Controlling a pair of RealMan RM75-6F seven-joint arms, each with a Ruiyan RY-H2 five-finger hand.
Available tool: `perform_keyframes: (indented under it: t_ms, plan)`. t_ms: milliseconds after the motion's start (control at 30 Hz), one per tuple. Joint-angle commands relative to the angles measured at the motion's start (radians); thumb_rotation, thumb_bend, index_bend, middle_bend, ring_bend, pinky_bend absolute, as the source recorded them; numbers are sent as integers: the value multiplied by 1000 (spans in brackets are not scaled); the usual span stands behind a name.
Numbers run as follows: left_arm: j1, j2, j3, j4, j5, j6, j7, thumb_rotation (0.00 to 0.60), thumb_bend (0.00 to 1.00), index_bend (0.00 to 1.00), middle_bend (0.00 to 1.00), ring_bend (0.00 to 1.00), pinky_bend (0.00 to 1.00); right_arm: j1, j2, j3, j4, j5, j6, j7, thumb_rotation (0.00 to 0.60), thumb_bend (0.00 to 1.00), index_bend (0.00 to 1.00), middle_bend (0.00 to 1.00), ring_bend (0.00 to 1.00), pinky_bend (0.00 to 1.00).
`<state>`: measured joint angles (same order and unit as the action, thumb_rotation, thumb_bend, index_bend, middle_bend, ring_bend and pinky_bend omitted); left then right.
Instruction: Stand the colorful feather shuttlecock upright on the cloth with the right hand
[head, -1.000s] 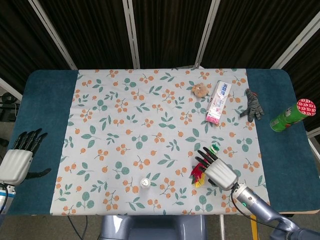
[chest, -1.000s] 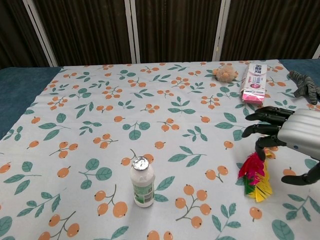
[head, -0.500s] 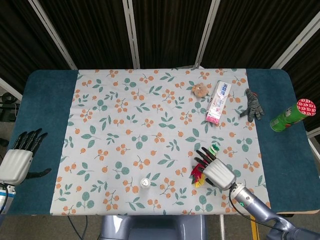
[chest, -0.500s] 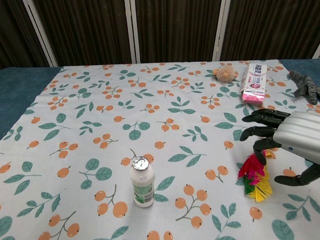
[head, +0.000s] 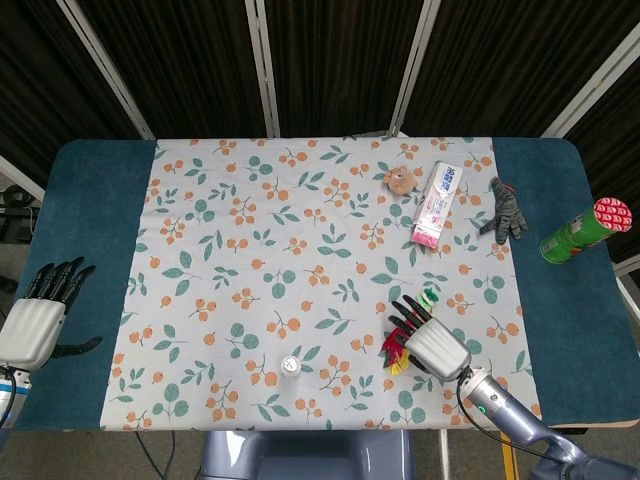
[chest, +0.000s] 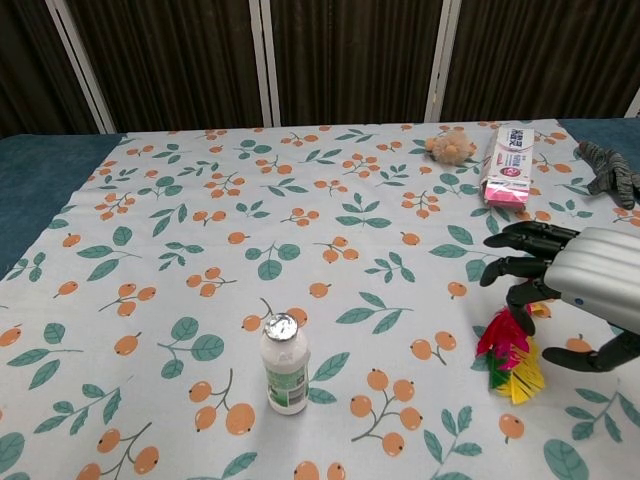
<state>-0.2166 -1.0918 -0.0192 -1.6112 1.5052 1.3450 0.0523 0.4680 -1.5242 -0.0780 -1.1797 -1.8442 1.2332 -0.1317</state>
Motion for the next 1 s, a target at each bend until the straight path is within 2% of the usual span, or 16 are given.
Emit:
perform_keyframes:
  t_ms: [33,1000]
  plan:
    - [0,0,0,0,0,0,0,527,118,69,0,0,0,0,-1,-2,1,2,-1,0,600,266,544,202,0,0]
    - [0,0,1,1,0,0,-2,528,116,70,0,0,0,7,-29,-11,14,27,3,-13,600,266,537,201,0,0]
